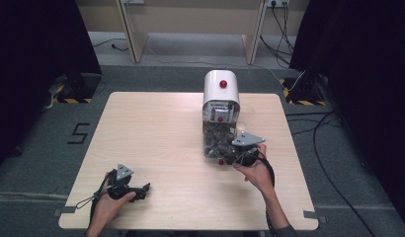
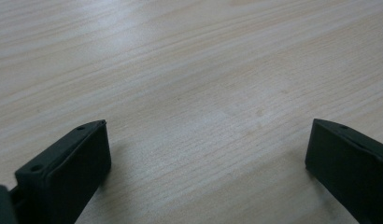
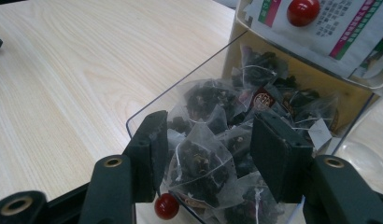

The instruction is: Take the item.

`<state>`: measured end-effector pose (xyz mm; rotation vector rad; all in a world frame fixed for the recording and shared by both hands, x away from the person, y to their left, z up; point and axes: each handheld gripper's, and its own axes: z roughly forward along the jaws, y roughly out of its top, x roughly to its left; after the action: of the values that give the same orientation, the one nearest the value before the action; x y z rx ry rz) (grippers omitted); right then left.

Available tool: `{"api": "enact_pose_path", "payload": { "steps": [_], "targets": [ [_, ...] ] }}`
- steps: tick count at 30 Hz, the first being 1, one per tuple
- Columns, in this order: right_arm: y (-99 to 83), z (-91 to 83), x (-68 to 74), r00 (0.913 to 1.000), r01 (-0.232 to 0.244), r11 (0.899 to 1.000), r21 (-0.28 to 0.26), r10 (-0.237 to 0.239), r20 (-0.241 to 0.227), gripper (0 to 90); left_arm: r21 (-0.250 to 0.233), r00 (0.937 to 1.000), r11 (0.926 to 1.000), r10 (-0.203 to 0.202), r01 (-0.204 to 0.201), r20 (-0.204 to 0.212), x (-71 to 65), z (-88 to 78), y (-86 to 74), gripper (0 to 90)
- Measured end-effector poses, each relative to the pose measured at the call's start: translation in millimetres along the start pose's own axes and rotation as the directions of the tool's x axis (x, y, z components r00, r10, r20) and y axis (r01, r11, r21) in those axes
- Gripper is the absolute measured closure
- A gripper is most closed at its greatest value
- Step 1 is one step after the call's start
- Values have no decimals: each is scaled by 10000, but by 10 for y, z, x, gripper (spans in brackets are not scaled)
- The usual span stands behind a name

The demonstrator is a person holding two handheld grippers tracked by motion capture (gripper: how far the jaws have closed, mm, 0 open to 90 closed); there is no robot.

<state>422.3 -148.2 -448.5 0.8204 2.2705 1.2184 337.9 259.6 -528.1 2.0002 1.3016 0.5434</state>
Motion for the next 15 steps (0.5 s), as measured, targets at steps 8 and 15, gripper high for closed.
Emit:
{"api": "enact_pose_path", "payload": {
  "steps": [8,15],
  "targets": [
    [-41,84,-24,9999,-24,9998,192,27,-122,488,1,10000,10000,0,0,0,0,0,0,0],
    [-111,134,-48,9990,-78,9992,402,95,-429,566,-2,10000,10000,-1,1,-1,0,0,0,0]
  ]
}}
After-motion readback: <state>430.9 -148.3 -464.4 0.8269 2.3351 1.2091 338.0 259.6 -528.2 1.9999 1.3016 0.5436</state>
